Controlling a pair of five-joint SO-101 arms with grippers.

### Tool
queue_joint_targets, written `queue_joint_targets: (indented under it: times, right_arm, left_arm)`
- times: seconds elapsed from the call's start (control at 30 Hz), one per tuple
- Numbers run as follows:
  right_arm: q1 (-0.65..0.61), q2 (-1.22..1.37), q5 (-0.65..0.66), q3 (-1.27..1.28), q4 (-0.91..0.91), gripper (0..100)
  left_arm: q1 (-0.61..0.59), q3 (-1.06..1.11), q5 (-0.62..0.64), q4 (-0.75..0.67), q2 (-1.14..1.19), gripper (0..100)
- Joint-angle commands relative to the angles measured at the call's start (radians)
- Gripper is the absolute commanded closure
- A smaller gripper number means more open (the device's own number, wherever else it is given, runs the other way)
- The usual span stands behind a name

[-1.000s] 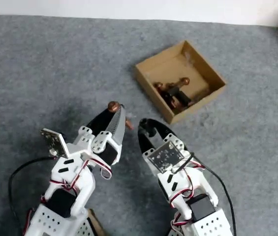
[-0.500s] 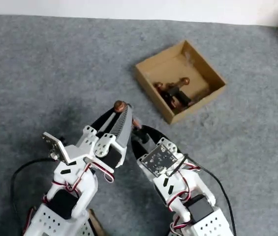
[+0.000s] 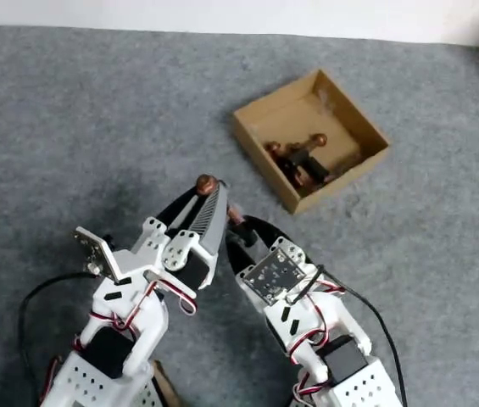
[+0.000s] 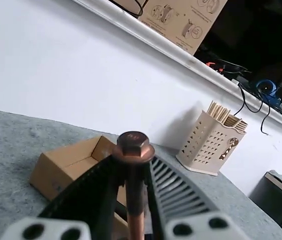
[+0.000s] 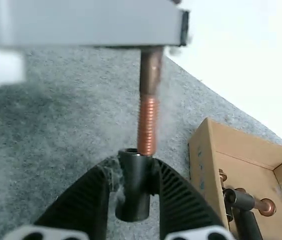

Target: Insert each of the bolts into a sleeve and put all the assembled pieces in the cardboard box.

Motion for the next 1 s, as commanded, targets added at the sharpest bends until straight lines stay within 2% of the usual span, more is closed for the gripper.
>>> queue_joint_targets:
  times: [0.0,0.13,0.43,0.57,0.77,0.83,0.97]
  right_arm:
    - [-0.01,-0.016,0.009,0.128,-0.036,99.4]
    - [-0.01,-0.016,0.006,0.125,-0.087,99.4]
    - [-0.015,-0.016,-0.049,0.124,-0.134,99.4]
    - [-0.015,-0.016,-0.051,0.122,-0.157,99.4]
    - [-0.01,-0.016,-0.051,0.122,-0.193,99.4]
    - [-0.01,-0.016,-0.051,0.122,-0.193,99.4]
    - [-0.008,-0.016,-0.051,0.122,-0.193,99.4]
  left_arm:
    - [-0.028,0.019,0.009,0.0,-0.024,99]
    - [-0.061,0.019,0.011,0.0,-0.024,99]
    - [-0.053,0.019,0.012,0.002,-0.022,99]
    - [-0.042,0.019,0.011,0.064,-0.022,99]
    - [0.044,0.019,0.005,0.169,-0.022,99]
    - [0.053,0.019,-0.046,0.18,-0.022,99]
    - [0.054,0.019,-0.244,0.199,-0.022,98]
